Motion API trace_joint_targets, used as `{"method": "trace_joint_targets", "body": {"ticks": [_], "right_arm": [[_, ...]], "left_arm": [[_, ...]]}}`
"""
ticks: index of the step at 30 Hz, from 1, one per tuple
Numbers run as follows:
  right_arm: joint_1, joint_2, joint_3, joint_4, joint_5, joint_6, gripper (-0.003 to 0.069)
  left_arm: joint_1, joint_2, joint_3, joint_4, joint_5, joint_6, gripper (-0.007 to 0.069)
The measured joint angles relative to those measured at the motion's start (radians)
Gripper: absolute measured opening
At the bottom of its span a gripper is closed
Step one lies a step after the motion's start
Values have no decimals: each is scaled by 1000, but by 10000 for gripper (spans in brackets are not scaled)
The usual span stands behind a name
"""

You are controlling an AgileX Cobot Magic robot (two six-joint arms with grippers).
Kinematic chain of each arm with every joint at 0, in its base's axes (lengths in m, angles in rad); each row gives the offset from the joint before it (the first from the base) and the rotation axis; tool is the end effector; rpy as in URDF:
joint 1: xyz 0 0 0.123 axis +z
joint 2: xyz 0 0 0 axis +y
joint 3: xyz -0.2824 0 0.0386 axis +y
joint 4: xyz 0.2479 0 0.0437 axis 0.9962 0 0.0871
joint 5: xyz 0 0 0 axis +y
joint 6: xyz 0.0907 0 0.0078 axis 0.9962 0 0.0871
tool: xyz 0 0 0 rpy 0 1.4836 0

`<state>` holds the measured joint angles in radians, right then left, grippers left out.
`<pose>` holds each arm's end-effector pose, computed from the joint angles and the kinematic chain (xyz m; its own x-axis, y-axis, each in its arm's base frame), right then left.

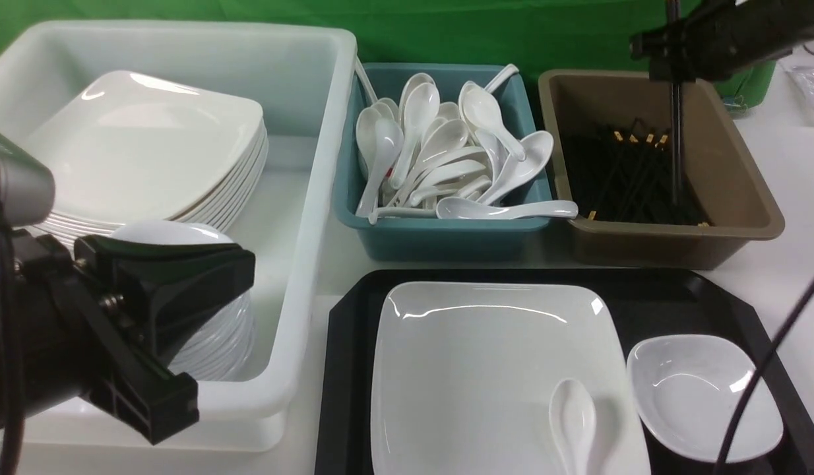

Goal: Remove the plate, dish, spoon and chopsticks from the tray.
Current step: Use the right arm to put the chopsticks into the small storage box on the right, then use the right arm to grab a small plate from the dinner plate

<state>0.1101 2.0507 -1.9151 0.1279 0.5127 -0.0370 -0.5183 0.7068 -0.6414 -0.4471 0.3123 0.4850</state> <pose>0.4896 0.0599 0.3173 -0.5366 0.0155 -0.8437 -0.1228 0.9878 0.0963 0.1223 -0.0837 0.3397 -0.1899 0.1732 -0.9664 0.6143 0.7888 0.0207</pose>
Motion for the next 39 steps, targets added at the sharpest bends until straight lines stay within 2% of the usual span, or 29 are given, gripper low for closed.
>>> {"method": "trace_joint_targets", "body": {"ticks": [2, 6, 9, 11, 12, 14, 18, 20, 24, 27, 28, 30, 32, 35, 36, 37, 39], "right_arm": [[-18, 76, -74, -2, -2, 42, 195], [-34, 116, -109, -5, 31, 81, 461], [-35, 96, -115, -8, 107, 43, 550], [-35, 68, -115, -8, 176, 7, 542], [-35, 47, -115, -10, 228, -18, 515], [-30, 4, -116, -18, 327, -60, 443], [8, -93, -109, -59, 528, -130, 235], [58, -167, -44, -110, 591, -143, 209], [201, -335, 233, -216, 614, -197, 235], [259, -405, 386, -232, 613, -231, 242], [304, -467, 542, -237, 603, -255, 244], [338, -520, 706, -243, 546, -270, 251], [348, -536, 751, -245, 510, -272, 256], [365, -560, 997, -251, 295, -292, 367], [365, -560, 1006, -251, 283, -294, 383], [366, -559, 1060, -253, 207, -301, 440], [366, -552, 1112, -256, 126, -315, 511]], "left_arm": [[0, 0, 0, 0, 1, 2, 17], [0, 0, 0, 1, 3, 3, 17], [0, 0, 0, 16, 7, 3, 17], [0, 0, 0, 28, 15, 3, 17], [0, 0, 0, 35, 23, 3, 17], [0, 0, 0, 45, 44, 3, 17], [0, 0, 0, 52, 77, 3, 17], [0, 0, 0, 53, 87, 3, 17], [0, 0, 0, 55, 93, 3, 17], [0, 0, 0, 55, 98, 3, 17], [0, 0, 0, 56, 100, 3, 17], [0, 0, 0, 56, 102, 3, 17], [0, 0, 0, 56, 102, 3, 17], [0, 0, 0, 56, 105, 3, 17], [0, 0, 0, 56, 105, 3, 17], [0, 0, 0, 56, 105, 3, 17], [0, 0, 0, 56, 105, 4, 17]]}}
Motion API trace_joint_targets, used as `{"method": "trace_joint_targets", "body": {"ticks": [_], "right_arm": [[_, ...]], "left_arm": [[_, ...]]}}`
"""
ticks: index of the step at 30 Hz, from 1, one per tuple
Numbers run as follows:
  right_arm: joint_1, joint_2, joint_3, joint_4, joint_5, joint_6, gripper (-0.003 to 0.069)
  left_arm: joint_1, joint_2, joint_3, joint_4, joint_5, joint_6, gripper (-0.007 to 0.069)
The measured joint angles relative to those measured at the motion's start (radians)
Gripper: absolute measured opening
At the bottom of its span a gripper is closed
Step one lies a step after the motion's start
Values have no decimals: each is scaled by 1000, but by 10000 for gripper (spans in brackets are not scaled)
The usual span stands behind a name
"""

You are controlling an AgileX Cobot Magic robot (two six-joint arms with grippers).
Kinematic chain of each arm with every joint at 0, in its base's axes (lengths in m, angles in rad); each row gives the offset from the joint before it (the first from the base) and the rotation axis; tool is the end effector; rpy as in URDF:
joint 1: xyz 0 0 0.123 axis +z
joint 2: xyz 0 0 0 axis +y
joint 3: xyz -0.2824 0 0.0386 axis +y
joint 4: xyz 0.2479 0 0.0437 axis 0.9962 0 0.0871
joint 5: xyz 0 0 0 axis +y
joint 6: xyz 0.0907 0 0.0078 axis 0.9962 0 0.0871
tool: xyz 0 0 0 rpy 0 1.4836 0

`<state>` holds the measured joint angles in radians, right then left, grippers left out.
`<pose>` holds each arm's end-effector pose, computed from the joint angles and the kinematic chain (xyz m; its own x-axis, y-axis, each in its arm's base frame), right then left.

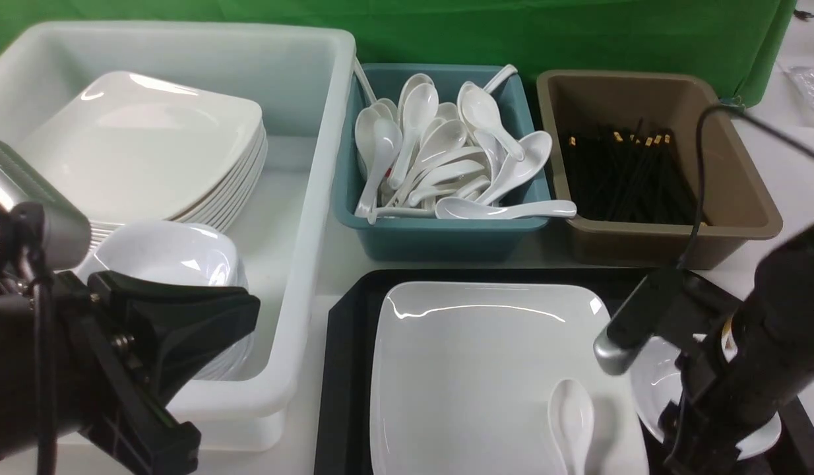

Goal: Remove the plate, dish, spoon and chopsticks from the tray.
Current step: Use the right arm to grab a small plate from the dinner plate

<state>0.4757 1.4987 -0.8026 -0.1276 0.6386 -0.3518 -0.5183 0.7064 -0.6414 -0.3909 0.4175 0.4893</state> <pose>0.2392 0.1154 0.1960 -0.5654 -0.7837 -0.2572 -0.7603 0.6161 -0.2056 0.1184 -0.0838 0.3308 -0.2300 0.2775 -0.9328 0.6497 0.7574 0.0651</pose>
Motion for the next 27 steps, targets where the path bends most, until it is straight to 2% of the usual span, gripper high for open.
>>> {"method": "trace_joint_targets", "body": {"ticks": [1, 4, 14, 16, 19, 21, 25, 27], "right_arm": [[0, 7, 20, 0, -32, -5, 538], [0, 31, 40, -5, -66, -9, 557], [4, 143, 30, -116, -79, -9, 505], [5, 149, 28, -120, -78, -9, 476], [7, 150, 27, -126, -84, -9, 337], [9, 154, 18, -145, -92, -10, 284], [9, 160, -12, -156, -50, -8, 275], [17, 157, -44, -154, 11, 5, 242]], "left_arm": [[0, 0, 0, 0, 0, 0, 17], [0, 0, 0, 0, 0, 1, 17], [0, 0, 0, 2, 0, 1, 17], [0, 0, 0, 2, 0, 1, 17], [0, 0, 0, 7, 0, 1, 17], [0, 0, 0, 7, 0, 1, 17], [0, 0, 0, 11, 6, 3, 17], [0, 0, -1, 18, 16, 3, 17]]}}
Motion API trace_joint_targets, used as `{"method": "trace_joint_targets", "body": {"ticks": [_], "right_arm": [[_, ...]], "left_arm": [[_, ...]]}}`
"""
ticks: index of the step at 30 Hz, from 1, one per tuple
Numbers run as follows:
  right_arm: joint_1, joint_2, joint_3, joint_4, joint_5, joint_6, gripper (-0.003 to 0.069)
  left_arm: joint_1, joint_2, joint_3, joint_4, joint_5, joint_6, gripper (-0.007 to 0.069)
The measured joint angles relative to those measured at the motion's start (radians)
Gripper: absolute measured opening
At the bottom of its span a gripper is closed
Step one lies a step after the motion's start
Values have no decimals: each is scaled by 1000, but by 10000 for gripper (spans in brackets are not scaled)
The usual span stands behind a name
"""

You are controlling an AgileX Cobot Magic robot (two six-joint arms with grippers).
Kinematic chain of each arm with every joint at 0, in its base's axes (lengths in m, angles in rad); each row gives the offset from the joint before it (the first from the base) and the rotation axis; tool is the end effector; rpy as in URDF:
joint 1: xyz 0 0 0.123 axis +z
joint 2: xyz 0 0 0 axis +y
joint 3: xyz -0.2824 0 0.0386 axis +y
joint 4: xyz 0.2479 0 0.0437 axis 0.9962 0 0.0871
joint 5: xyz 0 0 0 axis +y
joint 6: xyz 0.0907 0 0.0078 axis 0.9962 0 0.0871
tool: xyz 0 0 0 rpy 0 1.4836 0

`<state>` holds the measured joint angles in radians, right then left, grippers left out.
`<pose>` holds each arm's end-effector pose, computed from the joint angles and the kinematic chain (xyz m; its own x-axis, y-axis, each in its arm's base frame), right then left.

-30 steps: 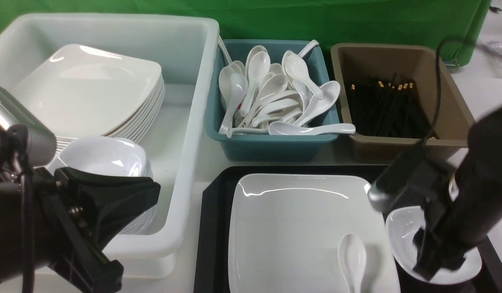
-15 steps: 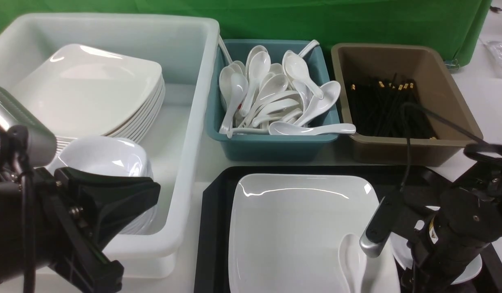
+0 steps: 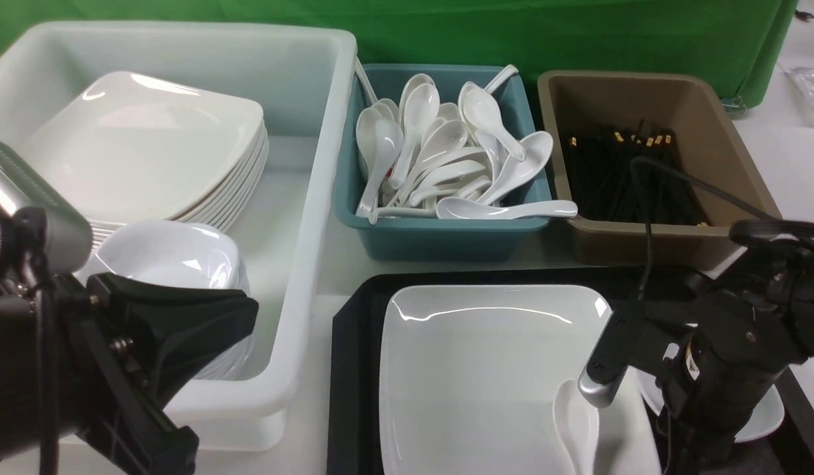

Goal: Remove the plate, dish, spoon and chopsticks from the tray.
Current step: Use the right arm to grab a small plate from the dinner plate, then use the right arm to put the small plate into the large storage box on the left

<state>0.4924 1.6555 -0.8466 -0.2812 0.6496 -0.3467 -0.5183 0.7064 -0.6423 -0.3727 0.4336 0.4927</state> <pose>0.2579 0.1210 0.1643 -0.4877 -0.8680 -0.0935 -0.8309 0.4944 -0.2553 0.1180 -0.0834 0.3296 -0.2291 0.3026 -0.9252 0.6549 0.7510 0.0835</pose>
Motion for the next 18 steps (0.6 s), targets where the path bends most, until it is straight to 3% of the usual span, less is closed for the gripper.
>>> {"method": "trace_joint_targets", "body": {"ticks": [3, 4, 8, 13, 18], "right_arm": [[52, -68, -108, 4, 192, 69, 80], [79, -101, -155, 10, 256, 97, 65], [217, -194, -365, 11, 325, 158, 62], [372, -185, -559, 9, 275, 103, 62], [580, 9, -827, 17, 107, -121, 62]], "left_arm": [[0, 0, -24, 40, 66, -23, 17], [0, 0, -44, 67, 85, -51, 17], [0, -6, -125, 250, 198, -205, 17], [0, -59, -174, 459, 330, -398, 17], [0, -267, -189, 733, 546, -654, 17]]}}
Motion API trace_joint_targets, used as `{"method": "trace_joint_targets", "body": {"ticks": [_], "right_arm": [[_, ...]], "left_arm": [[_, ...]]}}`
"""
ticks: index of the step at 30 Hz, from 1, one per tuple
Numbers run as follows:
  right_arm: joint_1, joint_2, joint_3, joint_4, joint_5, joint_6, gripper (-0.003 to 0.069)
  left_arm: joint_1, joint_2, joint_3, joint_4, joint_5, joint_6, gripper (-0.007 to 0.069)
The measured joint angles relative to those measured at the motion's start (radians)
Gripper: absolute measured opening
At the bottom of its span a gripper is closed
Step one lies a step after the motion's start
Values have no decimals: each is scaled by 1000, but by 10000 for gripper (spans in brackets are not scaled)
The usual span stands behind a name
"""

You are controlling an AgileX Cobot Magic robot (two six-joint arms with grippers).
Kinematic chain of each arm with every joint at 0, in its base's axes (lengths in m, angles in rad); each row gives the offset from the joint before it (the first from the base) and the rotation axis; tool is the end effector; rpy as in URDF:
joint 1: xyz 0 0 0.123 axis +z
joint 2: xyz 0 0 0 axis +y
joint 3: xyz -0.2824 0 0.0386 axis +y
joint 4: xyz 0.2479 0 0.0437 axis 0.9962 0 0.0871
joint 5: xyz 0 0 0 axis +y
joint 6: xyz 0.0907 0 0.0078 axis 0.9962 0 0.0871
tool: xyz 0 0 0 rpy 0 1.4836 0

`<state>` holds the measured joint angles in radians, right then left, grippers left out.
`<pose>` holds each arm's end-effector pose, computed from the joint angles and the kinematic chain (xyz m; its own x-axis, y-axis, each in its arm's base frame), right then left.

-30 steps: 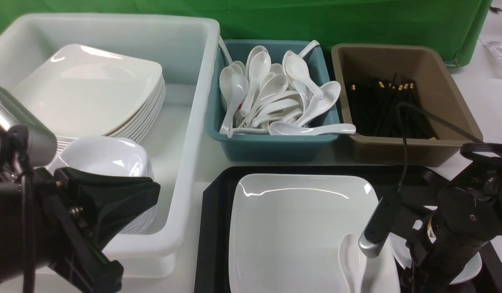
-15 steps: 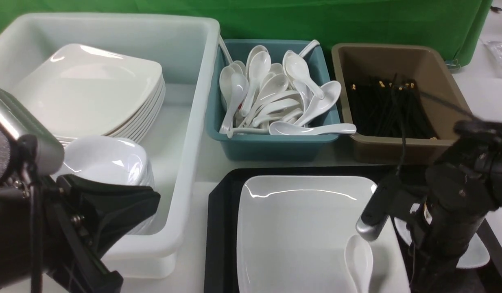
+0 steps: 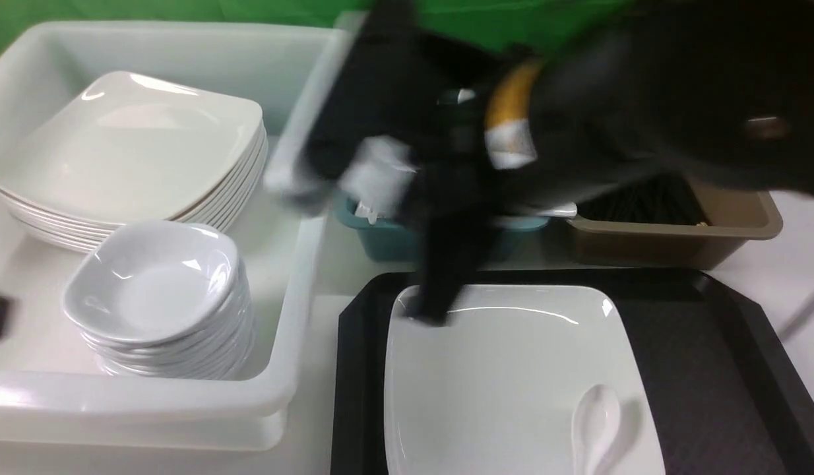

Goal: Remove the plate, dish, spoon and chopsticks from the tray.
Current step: Use the right arm to put the small plate into the large storage box on the left

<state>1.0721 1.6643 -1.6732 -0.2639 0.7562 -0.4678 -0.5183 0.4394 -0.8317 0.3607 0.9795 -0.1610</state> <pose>0.1980 0.3294 0.3927 0.2628 -0.7817 -0.5656 -0.8037 0.1470 -0.5766 0.0573 -0.0020 0.3738 -0.3807 0.2680 -0.8850 0.2645 0.9487 0.1735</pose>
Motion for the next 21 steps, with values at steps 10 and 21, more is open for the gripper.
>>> {"method": "trace_joint_targets", "body": {"ticks": [10, 21], "right_arm": [[70, 462, -379, -11, -77, -185, 62], [68, 564, -454, -26, -14, -143, 386]], "left_arm": [[0, -274, -1, 33, 141, -65, 17], [0, -282, -1, -73, 125, 11, 17]]}}
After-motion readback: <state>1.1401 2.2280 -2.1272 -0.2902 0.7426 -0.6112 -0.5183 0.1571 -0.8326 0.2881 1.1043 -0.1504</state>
